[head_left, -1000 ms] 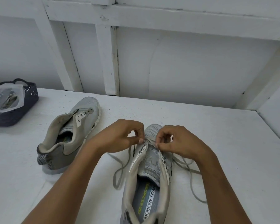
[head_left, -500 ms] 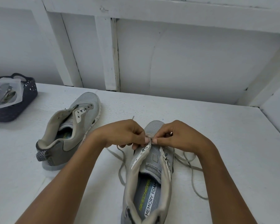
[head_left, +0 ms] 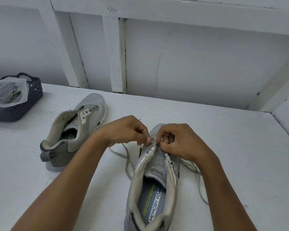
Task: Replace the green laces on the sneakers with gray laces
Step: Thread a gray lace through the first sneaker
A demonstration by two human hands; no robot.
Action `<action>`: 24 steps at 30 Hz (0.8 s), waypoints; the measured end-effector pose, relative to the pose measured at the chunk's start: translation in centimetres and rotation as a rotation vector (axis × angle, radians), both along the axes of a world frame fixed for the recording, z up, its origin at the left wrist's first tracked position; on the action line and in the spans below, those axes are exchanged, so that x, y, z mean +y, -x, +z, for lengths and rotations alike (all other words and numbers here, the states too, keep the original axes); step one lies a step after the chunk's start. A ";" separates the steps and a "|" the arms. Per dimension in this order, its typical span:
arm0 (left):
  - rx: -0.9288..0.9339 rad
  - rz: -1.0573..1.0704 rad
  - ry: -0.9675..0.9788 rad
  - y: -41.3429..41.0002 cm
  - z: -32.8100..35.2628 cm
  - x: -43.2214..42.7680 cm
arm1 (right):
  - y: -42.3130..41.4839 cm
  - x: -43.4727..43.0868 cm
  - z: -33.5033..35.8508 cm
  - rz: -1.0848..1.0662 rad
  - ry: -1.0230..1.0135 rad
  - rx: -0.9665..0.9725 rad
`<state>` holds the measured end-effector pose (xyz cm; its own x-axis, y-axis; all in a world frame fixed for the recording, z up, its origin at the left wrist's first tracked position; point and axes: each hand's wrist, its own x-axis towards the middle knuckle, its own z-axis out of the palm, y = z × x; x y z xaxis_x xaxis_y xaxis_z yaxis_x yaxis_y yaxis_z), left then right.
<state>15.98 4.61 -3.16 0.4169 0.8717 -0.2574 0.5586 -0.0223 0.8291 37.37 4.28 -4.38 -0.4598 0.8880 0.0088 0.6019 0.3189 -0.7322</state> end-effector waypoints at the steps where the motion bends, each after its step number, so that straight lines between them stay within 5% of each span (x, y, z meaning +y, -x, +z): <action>1: -0.007 0.011 -0.018 0.0 0.1 0.0 | 0.0 -0.1 -0.2 0.005 -0.023 0.023; 13: 0.179 -0.036 -0.046 -0.2 0.6 -0.1 | -1.0 0.3 0.0 0.067 0.062 0.075; 24: 0.075 -0.055 -0.040 -0.2 0.0 -0.3 | 0.6 0.4 1.1 0.004 0.161 -0.167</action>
<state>16.18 4.27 -3.18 0.4449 0.8585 -0.2549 0.6161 -0.0869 0.7829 36.79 4.70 -3.32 -0.4466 0.8699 -0.2096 0.7178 0.2085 -0.6643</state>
